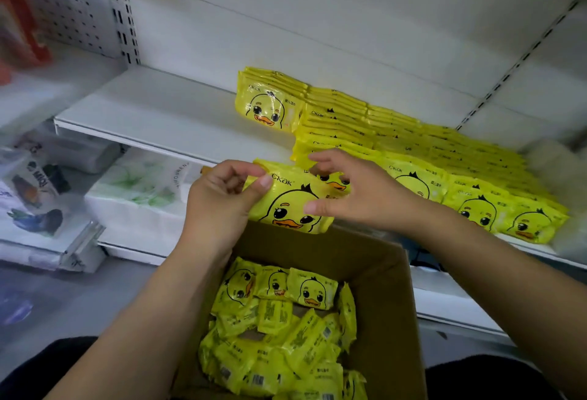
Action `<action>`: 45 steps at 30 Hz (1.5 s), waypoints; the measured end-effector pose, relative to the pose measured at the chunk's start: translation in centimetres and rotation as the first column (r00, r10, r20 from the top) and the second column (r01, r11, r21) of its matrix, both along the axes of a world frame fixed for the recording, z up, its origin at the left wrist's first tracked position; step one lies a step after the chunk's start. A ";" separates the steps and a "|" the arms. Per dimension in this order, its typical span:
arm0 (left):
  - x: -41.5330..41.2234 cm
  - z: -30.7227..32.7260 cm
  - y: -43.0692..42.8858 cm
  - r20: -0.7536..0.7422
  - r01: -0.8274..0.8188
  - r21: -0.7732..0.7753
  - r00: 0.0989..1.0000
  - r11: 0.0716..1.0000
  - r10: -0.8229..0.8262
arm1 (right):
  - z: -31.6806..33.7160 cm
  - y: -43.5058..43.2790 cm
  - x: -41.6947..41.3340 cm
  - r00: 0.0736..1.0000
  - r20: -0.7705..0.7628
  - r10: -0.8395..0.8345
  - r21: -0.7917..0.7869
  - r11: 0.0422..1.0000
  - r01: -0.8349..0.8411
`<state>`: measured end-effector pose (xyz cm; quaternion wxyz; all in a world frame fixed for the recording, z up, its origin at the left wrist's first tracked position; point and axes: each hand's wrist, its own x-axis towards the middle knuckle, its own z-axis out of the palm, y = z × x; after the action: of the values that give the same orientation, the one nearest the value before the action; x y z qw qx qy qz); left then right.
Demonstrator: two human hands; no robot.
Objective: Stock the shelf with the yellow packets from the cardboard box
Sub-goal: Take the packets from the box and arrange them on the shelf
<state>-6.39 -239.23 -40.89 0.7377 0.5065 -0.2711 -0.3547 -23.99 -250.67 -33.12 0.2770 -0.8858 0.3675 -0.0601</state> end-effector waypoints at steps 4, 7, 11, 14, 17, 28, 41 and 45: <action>1.2 0.3 0.0 -0.004 -0.022 -0.030 1.000 0.999 0.022 | 0.3 -0.4 4.1 0.987 -0.099 0.128 -0.025 0.991 -0.131; 2.6 0.2 0.0 0.051 -0.100 -0.004 0.994 0.995 0.100 | 0.0 -1.6 6.7 0.988 -0.081 0.129 -0.065 0.989 -0.134; 5.4 -0.1 0.2 0.257 -0.307 0.143 0.930 0.941 0.264 | 0.5 -4.3 10.1 0.997 -0.007 0.077 -0.132 0.988 -0.077; 7.0 -1.8 0.8 0.553 -0.431 0.291 0.804 0.854 0.218 | 0.5 -7.7 13.1 0.998 0.054 -0.006 -0.183 0.983 0.016; 7.7 -3.9 0.9 0.688 -0.465 0.322 0.713 0.825 0.134 | 0.2 -11.2 16.2 0.998 0.054 -0.027 -0.242 0.970 0.039; 8.9 -7.2 -3.6 0.752 -0.316 0.499 0.621 0.807 -0.222 | -5.2 -20.1 21.9 0.982 -0.180 -0.062 -0.356 0.934 -0.006; 9.8 -7.8 -5.8 0.775 -0.346 0.497 0.590 0.796 -0.227 | -6.2 -21.8 20.5 0.994 -0.111 -0.013 -0.466 0.884 -0.040; 8.8 -8.0 -5.4 0.751 -0.340 0.529 0.614 0.778 -0.243 | -5.6 -18.9 18.5 1.000 0.005 0.013 -0.453 0.892 -0.010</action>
<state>2.42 -244.68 -48.86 0.3390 0.8312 -0.4171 -0.1426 -5.51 -269.60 -38.75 0.0651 -0.9278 0.3370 -0.1461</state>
